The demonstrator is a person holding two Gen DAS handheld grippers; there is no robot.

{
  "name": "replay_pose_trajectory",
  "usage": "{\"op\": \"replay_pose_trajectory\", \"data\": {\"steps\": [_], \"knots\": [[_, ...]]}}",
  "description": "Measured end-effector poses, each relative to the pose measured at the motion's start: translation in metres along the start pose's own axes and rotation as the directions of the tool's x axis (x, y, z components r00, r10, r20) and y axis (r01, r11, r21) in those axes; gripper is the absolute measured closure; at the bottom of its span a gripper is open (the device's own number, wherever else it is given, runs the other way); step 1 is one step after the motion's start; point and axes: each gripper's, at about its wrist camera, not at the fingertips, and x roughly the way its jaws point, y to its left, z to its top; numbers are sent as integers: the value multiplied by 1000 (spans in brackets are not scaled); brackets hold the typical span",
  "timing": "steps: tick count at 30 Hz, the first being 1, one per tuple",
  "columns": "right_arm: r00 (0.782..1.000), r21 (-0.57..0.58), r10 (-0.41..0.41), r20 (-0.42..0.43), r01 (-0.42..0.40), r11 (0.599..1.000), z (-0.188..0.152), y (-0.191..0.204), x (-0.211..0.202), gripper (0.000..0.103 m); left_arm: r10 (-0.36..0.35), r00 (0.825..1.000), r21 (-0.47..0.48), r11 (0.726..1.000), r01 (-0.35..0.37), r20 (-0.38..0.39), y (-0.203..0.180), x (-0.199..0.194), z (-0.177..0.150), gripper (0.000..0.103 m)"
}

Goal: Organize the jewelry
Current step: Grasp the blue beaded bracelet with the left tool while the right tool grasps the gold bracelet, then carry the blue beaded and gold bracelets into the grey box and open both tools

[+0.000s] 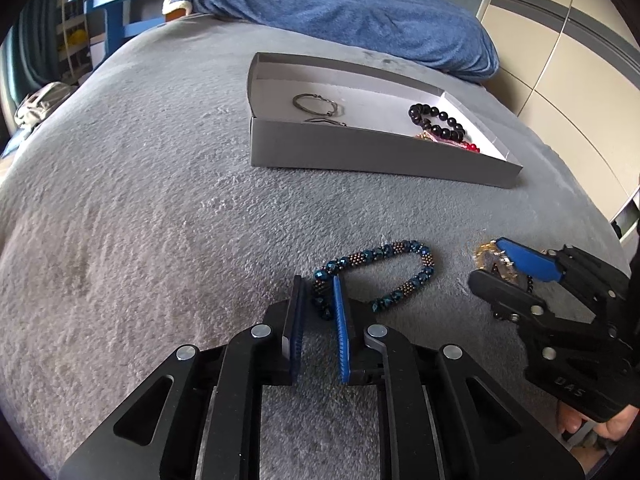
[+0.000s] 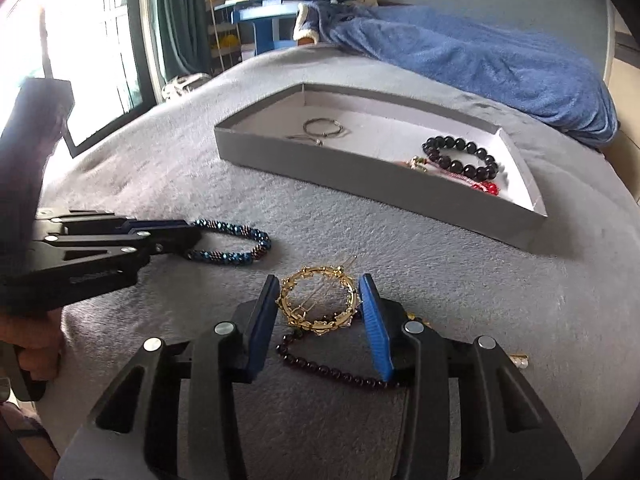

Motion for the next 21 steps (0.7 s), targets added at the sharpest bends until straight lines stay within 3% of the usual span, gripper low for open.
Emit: {"op": "replay_pose_trajectory", "data": {"steps": [9, 16, 21], "knots": [[998, 49, -25, 63, 22, 999, 0, -9, -14, 62, 75, 997, 91, 993, -75, 11, -17, 6, 4, 90], [996, 106, -21, 91, 12, 994, -2, -20, -20, 62, 4, 999, 43, 999, -6, 48, -7, -7, 3, 95], [994, 155, -5, 109, -12, 988, -1, -30, -24, 62, -45, 996, 63, 997, 40, 81, -14, -22, 6, 95]]}}
